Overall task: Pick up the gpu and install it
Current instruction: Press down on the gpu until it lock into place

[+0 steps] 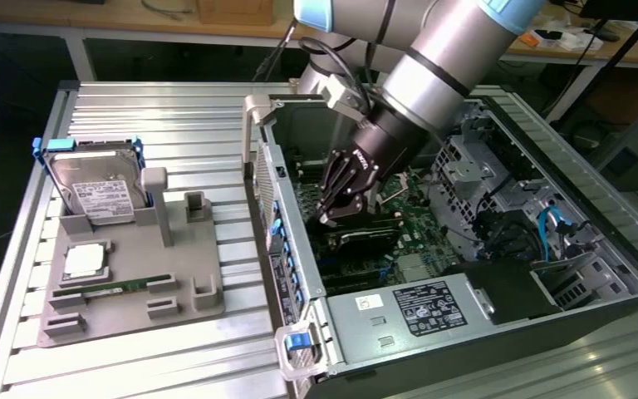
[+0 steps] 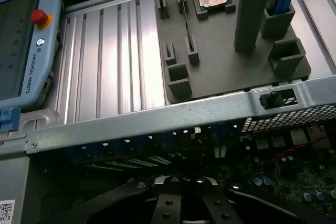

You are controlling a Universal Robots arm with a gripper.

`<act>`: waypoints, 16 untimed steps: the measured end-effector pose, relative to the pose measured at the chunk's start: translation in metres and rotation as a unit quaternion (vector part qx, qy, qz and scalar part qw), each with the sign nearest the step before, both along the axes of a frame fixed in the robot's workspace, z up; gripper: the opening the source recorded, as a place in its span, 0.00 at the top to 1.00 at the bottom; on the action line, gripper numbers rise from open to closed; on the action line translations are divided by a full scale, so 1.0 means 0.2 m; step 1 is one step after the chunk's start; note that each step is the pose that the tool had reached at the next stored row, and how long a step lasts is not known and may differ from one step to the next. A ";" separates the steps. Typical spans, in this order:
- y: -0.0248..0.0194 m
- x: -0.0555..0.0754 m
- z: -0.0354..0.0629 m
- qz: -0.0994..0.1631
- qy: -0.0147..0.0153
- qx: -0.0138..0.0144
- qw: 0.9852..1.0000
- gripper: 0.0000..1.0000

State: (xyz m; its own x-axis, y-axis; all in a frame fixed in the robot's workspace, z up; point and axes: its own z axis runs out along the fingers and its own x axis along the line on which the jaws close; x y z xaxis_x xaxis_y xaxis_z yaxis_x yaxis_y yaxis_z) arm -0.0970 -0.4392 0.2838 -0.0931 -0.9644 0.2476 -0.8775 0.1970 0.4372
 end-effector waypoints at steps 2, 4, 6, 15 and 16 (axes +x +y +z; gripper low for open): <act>0.014 0.00 0.000 -0.003 0.010 0.000 1.000 0.89; 0.030 0.00 -0.001 -0.004 0.017 0.000 1.000 0.89; 0.037 0.01 -0.003 -0.005 0.022 -0.001 1.000 0.89; 0.083 0.02 -0.034 -0.006 0.029 -0.008 1.000 0.89; 0.082 0.02 -0.038 -0.006 0.029 -0.008 1.000 0.89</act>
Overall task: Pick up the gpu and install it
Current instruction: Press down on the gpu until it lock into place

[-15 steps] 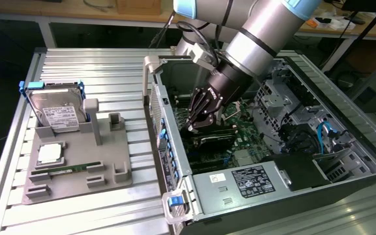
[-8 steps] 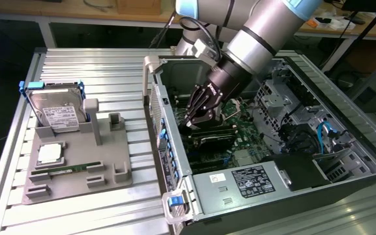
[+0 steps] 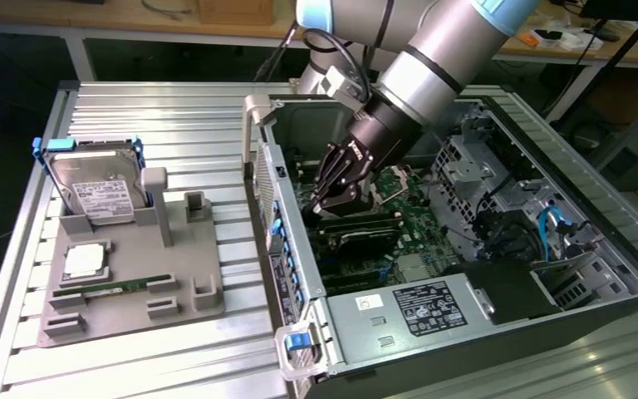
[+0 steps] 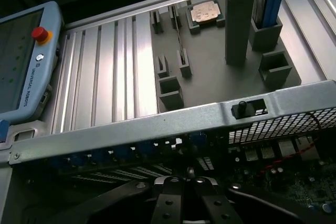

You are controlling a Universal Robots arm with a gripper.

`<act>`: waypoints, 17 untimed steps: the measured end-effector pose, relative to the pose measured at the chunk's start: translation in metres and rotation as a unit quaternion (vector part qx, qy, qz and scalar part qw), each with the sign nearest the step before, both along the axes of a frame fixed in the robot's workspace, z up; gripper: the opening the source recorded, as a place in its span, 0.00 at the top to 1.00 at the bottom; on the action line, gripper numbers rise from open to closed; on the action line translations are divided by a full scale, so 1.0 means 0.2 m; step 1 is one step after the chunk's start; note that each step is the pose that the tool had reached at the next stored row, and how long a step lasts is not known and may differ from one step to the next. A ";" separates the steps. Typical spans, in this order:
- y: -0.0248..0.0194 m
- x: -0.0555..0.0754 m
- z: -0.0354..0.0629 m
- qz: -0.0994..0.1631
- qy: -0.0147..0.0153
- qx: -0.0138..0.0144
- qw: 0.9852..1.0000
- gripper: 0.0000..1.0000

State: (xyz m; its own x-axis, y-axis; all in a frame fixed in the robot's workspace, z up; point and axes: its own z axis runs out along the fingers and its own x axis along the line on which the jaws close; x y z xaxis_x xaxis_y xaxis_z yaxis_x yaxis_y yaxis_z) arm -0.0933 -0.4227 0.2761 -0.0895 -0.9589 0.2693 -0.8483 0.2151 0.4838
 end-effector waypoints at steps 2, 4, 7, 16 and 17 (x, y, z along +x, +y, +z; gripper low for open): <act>-0.001 0.00 -0.009 0.000 0.001 0.000 1.000 0.89; -0.001 0.00 -0.015 0.000 0.001 0.000 1.000 0.89; -0.002 0.00 -0.022 0.000 0.002 0.000 1.000 0.89; 0.000 0.04 -0.021 -0.001 0.034 0.000 0.999 0.89; 0.003 0.04 -0.021 -0.001 0.037 0.000 0.999 0.89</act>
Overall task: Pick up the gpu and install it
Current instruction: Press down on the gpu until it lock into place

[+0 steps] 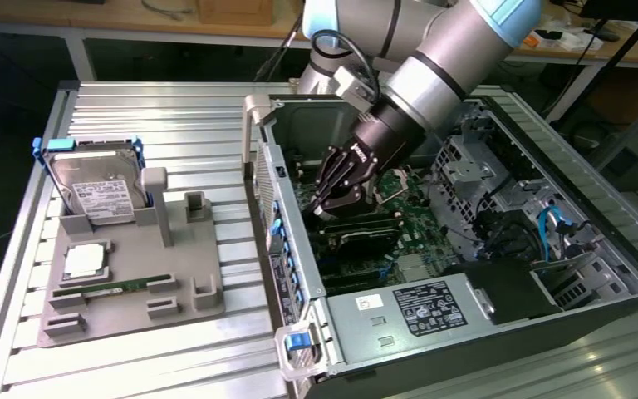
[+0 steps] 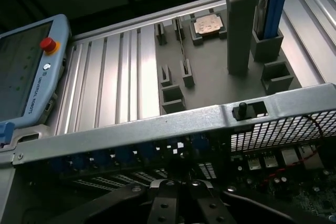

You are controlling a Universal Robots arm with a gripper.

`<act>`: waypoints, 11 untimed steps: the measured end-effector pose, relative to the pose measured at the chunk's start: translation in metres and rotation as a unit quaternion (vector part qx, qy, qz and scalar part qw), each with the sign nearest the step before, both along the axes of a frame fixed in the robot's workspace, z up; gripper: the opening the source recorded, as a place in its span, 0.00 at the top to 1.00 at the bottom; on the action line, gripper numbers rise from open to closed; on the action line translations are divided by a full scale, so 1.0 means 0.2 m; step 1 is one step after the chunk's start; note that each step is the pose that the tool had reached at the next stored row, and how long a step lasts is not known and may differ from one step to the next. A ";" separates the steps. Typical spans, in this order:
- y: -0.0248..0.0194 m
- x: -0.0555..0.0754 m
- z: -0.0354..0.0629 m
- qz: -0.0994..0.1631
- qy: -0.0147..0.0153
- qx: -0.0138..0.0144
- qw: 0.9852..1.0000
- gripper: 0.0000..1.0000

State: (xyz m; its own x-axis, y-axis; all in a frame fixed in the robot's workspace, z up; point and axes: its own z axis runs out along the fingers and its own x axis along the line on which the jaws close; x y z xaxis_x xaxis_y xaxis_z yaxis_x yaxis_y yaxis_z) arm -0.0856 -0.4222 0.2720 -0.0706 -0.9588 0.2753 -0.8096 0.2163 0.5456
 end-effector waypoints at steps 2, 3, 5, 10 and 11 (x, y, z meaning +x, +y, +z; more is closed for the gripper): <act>0.002 0.00 0.000 0.000 0.007 0.000 1.000 0.89; 0.003 0.00 -0.001 0.000 0.008 0.000 1.000 0.89; 0.003 0.00 -0.006 0.000 0.011 0.000 1.000 0.89; 0.002 0.00 -0.040 0.000 0.015 -0.003 1.000 0.89; 0.002 0.00 -0.044 0.000 0.015 -0.004 1.000 0.89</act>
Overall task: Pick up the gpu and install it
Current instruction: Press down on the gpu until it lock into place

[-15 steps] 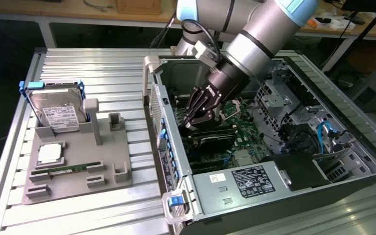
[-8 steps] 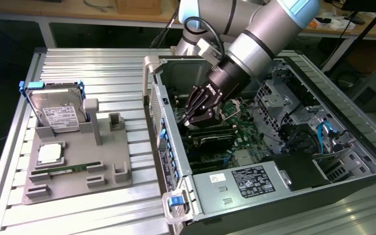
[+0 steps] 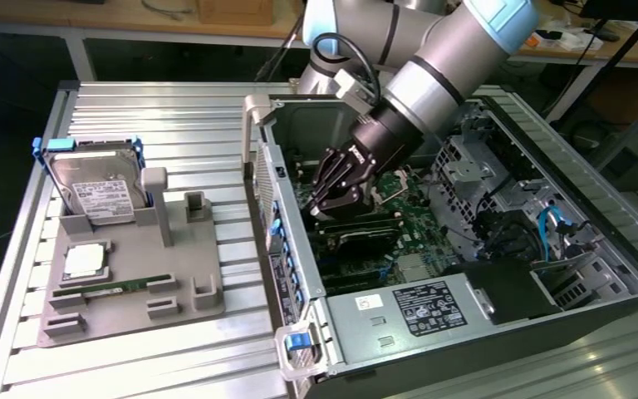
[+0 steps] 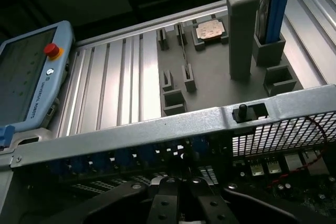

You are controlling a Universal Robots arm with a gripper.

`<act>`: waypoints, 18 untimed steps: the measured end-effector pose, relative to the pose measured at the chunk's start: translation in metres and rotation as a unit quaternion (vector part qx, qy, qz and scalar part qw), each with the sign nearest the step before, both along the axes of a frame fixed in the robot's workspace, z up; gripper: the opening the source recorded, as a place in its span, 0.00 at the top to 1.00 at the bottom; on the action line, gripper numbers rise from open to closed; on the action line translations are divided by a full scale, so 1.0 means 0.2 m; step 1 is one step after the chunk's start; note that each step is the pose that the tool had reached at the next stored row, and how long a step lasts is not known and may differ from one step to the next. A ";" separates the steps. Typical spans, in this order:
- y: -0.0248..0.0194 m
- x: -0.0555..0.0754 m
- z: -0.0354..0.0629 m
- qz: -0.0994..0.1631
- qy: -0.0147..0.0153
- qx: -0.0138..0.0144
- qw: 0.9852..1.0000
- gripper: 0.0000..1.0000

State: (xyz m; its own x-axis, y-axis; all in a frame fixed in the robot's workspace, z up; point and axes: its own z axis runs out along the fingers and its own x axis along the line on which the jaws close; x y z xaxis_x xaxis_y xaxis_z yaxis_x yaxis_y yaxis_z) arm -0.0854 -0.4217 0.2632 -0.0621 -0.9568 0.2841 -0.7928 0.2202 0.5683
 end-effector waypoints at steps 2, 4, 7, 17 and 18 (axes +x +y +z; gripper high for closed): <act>0.000 0.01 -0.003 0.000 0.002 0.000 1.000 0.89; 0.002 0.03 -0.003 -0.001 0.004 0.001 1.000 0.89; 0.004 0.07 0.001 -0.001 0.005 0.000 1.000 0.89; 0.099 0.10 -0.027 -0.001 0.007 -0.018 1.000 0.89; 0.099 0.10 -0.027 -0.001 0.007 -0.018 1.000 0.89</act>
State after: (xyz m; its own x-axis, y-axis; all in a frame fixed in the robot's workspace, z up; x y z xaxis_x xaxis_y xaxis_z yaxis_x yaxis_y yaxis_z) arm -0.0657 -0.4018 0.2578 -0.0602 -0.9461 0.3183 -0.7849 0.2419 0.5705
